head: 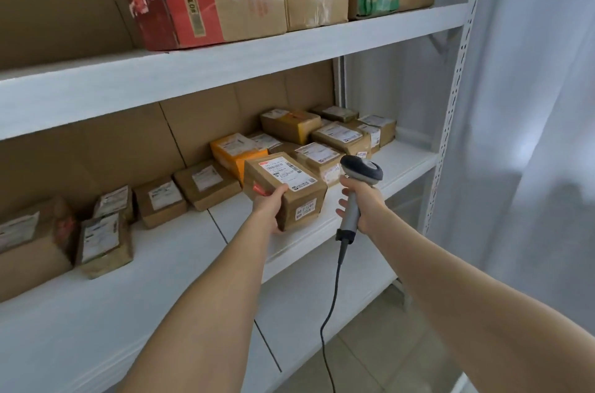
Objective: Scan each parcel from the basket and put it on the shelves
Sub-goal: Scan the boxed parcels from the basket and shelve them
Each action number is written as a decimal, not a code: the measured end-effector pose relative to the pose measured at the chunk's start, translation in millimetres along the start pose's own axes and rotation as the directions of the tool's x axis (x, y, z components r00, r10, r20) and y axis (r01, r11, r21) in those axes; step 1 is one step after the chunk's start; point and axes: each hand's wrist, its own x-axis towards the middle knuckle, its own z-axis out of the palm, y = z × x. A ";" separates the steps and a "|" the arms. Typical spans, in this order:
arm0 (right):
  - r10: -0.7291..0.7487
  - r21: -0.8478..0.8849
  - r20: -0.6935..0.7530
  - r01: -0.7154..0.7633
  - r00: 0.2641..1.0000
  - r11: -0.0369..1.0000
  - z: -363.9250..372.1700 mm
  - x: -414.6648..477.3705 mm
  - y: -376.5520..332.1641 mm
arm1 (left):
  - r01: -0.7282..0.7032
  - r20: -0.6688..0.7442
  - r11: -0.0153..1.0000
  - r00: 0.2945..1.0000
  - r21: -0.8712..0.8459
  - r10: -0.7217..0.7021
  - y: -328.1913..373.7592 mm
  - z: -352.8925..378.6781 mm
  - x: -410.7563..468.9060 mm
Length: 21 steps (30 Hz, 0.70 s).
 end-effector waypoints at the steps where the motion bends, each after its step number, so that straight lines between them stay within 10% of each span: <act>1: 0.001 0.002 -0.004 -0.001 1.000 1.000 5.1 10.6 -0.7 | 0.017 0.005 1.000 1.000 -0.006 -0.017 3.7 3.8 11.2; 21: 0.005 -0.044 -0.029 -0.006 1.000 0.999 23.2 98.2 -14.8 | -0.055 -0.047 0.998 0.997 -0.039 0.053 32.8 45.9 102.2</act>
